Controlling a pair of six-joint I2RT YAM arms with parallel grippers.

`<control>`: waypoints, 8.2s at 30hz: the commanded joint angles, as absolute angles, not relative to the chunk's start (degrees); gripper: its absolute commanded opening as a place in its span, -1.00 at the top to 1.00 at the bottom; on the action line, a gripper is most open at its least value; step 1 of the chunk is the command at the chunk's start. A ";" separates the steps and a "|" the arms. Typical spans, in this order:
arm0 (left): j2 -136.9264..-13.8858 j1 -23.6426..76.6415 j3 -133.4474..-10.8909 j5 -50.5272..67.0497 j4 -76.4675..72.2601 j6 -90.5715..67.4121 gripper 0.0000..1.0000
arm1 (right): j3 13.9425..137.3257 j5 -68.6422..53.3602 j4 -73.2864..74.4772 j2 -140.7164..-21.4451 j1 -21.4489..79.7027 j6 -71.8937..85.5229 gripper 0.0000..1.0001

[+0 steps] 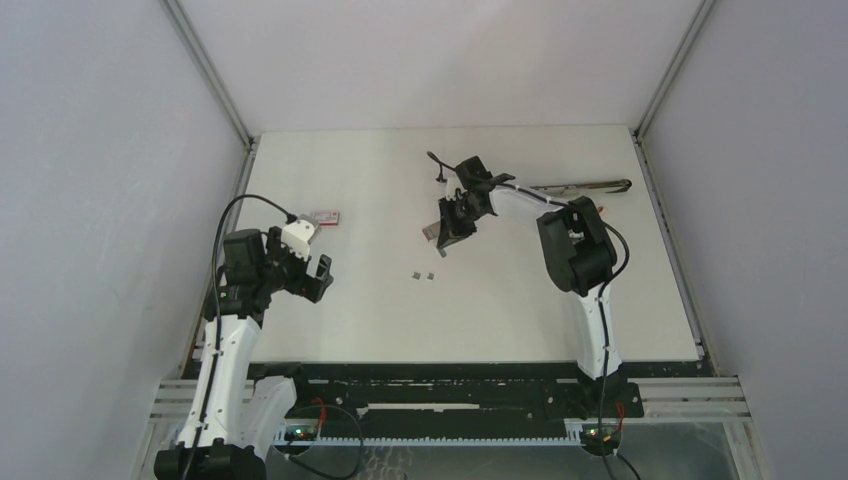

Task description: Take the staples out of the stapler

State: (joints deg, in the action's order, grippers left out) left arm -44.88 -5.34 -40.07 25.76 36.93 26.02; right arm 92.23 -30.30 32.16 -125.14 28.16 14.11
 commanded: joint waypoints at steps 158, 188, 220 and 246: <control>-44.97 -5.87 -39.11 26.89 35.24 25.93 -0.99 | 111.80 -6.70 38.94 -128.15 34.04 6.46 0.15; -44.44 -5.89 -39.11 26.89 35.26 26.00 -0.99 | 96.41 -14.59 35.03 -115.26 39.29 -10.51 0.17; -44.01 -5.88 -39.02 26.37 35.42 25.93 -1.00 | 90.87 -18.68 37.79 -120.56 41.48 -15.20 0.41; -44.72 -5.87 -38.98 26.41 35.29 25.93 -0.99 | 94.81 -12.41 36.86 -118.69 40.47 -11.45 1.00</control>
